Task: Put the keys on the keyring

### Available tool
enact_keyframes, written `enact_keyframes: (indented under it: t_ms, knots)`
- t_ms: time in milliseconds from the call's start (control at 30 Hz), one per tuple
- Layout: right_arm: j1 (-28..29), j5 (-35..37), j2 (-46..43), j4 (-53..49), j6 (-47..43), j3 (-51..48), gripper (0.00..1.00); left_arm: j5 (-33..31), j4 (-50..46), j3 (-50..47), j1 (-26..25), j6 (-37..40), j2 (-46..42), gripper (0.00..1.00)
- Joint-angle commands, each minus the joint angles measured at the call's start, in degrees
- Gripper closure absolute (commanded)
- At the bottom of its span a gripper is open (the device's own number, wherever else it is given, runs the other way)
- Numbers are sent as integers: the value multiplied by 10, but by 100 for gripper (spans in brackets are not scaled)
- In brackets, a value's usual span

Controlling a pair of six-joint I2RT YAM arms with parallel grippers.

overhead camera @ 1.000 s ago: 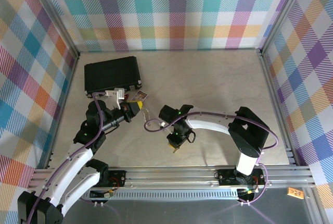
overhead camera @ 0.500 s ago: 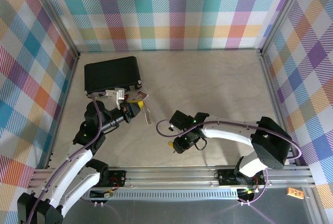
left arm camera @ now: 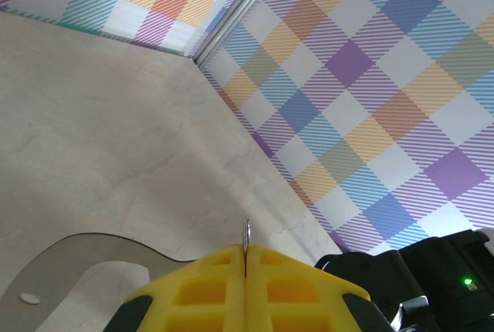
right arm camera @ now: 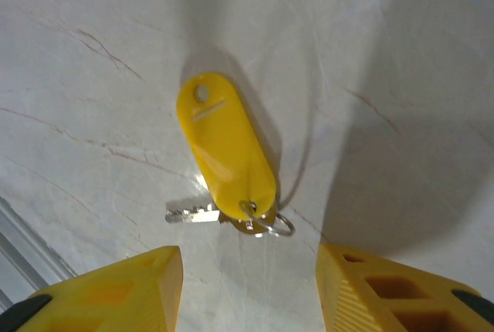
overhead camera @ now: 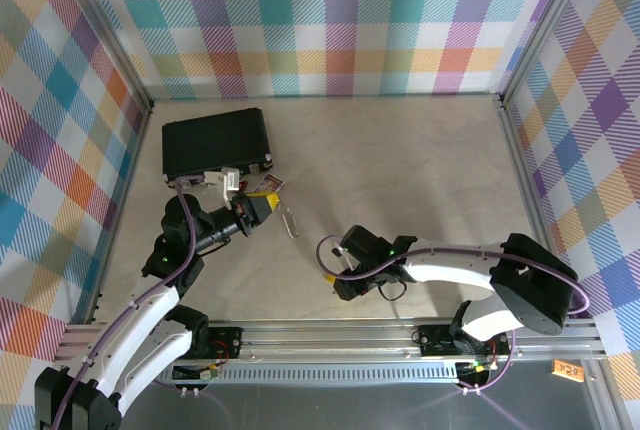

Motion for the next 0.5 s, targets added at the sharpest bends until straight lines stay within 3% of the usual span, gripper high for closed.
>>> enact_keyframes:
  t_ms: [0,467]
  knots:
    - [-4,-8,-8,59,2,-18,52,19,54,-4,9,-15,3,100]
    - [-20,-48,-11,101,-14,-32,56,22,65,-11,8,-18,4,100]
